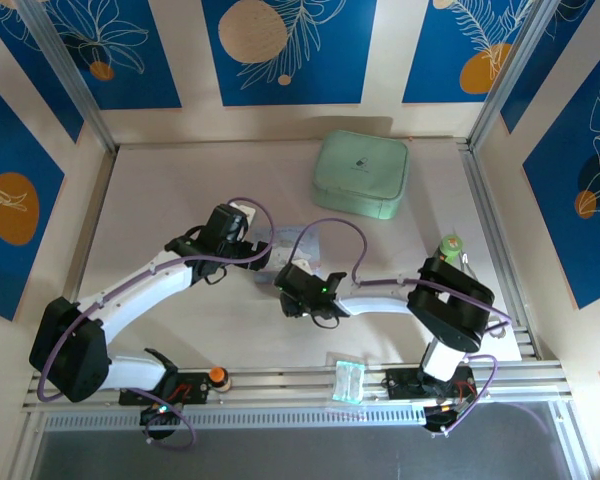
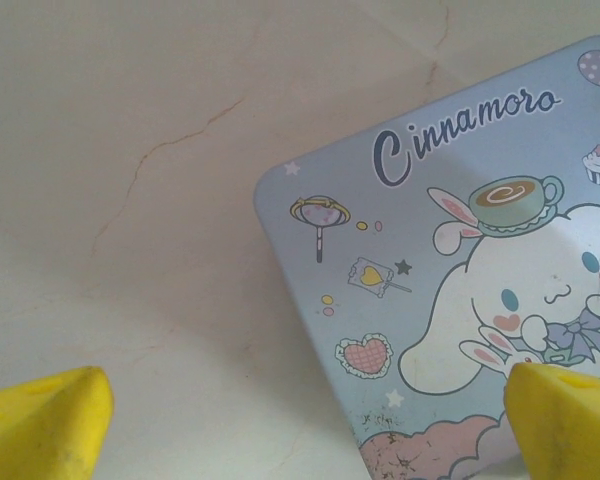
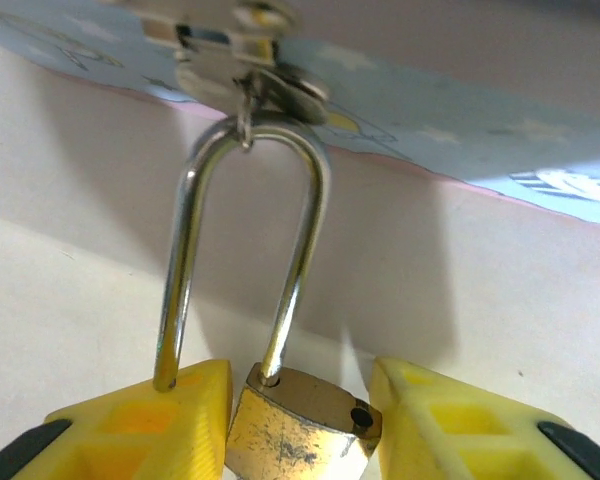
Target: Unlock the padlock with the key
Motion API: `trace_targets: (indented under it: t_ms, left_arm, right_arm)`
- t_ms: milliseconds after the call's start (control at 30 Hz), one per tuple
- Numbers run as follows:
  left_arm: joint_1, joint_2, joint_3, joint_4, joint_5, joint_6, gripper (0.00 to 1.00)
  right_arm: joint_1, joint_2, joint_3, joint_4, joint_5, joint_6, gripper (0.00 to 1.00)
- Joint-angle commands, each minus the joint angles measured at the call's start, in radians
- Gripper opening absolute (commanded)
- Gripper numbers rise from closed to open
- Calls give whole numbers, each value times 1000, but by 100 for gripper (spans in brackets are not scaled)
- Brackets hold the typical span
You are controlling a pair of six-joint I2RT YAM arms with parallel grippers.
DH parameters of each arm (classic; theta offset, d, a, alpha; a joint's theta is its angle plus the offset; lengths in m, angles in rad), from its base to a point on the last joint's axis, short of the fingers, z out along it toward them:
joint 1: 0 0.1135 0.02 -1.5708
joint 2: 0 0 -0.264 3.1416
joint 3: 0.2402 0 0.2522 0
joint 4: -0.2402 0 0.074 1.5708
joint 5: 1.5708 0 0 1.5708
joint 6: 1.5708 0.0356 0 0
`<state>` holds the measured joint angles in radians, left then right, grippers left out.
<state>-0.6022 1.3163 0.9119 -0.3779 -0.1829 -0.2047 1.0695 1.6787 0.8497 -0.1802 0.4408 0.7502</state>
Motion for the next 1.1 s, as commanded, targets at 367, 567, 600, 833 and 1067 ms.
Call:
trace_targets:
  t_ms: [367,567,600,833,1067]
  left_arm:
    - [-1,1,71,-48,40,94,100]
    - [-3,20,105,-85,40,193,99]
    - [-7,23,102,-78,54,215,99]
    - [-73,61,74,-47,-9,233,98]
    - [-159,90,65,-38,-50,394,97]
  right_arm:
    - [18,-58,-58,-128,39,87,40]
    - [-2,-95,-127,-41,14,107,26]
    - [-12,-106,-140,-22,0,106,25]
    - [-59,-148,-198,72,-76,93,21]
    - [-134,-194,-309,228,-182,145,12]
